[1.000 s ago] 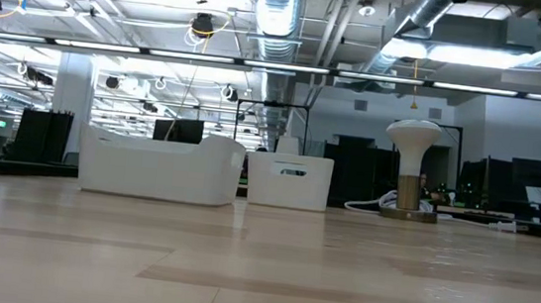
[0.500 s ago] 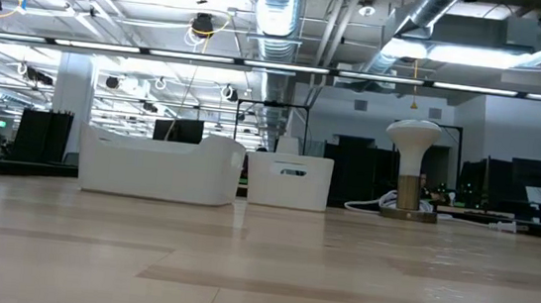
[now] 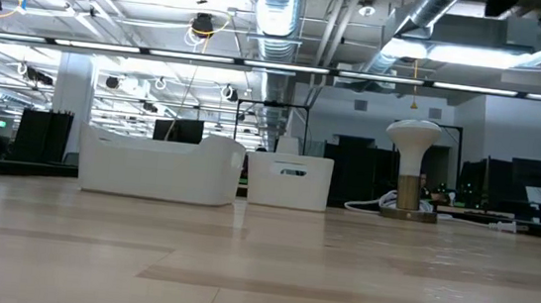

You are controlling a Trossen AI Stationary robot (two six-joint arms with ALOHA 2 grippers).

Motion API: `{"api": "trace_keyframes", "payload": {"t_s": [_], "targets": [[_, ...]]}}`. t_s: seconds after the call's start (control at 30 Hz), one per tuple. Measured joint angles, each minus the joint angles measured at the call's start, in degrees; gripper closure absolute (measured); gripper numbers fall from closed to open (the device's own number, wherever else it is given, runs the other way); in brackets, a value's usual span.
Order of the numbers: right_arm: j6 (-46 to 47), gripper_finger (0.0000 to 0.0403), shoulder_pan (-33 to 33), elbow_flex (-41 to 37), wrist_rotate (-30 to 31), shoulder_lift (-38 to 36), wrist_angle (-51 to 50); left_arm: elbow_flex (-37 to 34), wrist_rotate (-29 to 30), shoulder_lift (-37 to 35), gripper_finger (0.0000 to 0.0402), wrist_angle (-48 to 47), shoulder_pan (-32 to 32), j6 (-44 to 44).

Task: Pick and place Stapler, Stapler remover, tape
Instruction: Return to Home Position

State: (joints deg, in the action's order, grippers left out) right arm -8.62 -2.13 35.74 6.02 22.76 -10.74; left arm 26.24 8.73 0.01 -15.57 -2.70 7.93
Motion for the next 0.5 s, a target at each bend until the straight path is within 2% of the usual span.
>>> {"api": "trace_keyframes", "payload": {"t_s": [0.2,0.37,0.5], "targets": [[2.4,0.0401,0.0,-8.62,1.8,-10.87,3.41,0.0,0.0,0.0,0.0302,-0.04,0.0,-0.66],[2.23,0.0401,0.0,-12.73,3.45,-21.33,3.26,0.0,0.0,0.0,0.0302,-0.07,0.0,-0.72],[1.37,0.0401,0.04,-13.38,4.95,-22.52,1.37,0.0,0.26,0.02,0.0302,-0.3,0.0,-0.7]]}}
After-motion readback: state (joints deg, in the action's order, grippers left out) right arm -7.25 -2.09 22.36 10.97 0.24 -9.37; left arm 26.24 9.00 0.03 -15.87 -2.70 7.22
